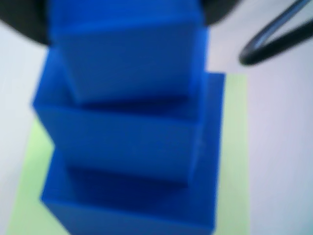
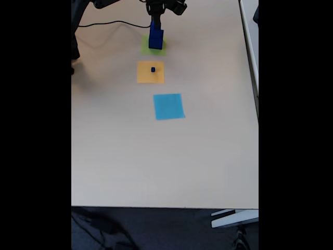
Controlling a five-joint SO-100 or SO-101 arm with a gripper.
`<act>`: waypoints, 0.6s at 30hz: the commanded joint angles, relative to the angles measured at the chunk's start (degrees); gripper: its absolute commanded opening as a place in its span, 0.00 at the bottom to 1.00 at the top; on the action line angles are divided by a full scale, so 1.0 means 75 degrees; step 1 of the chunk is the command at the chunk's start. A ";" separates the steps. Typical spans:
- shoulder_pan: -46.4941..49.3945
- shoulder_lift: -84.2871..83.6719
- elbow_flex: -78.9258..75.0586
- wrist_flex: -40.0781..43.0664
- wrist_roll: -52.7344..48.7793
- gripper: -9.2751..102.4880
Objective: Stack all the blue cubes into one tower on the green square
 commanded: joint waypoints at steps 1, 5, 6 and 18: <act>0.0000 0.0434 -0.0105 0.0047 0.0152 0.18; 0.0000 0.0434 -0.0105 0.0059 0.0152 0.18; 0.0000 0.0434 -0.0105 0.0059 0.0141 0.18; 0.0000 0.0410 -0.0105 0.0035 0.0070 0.19</act>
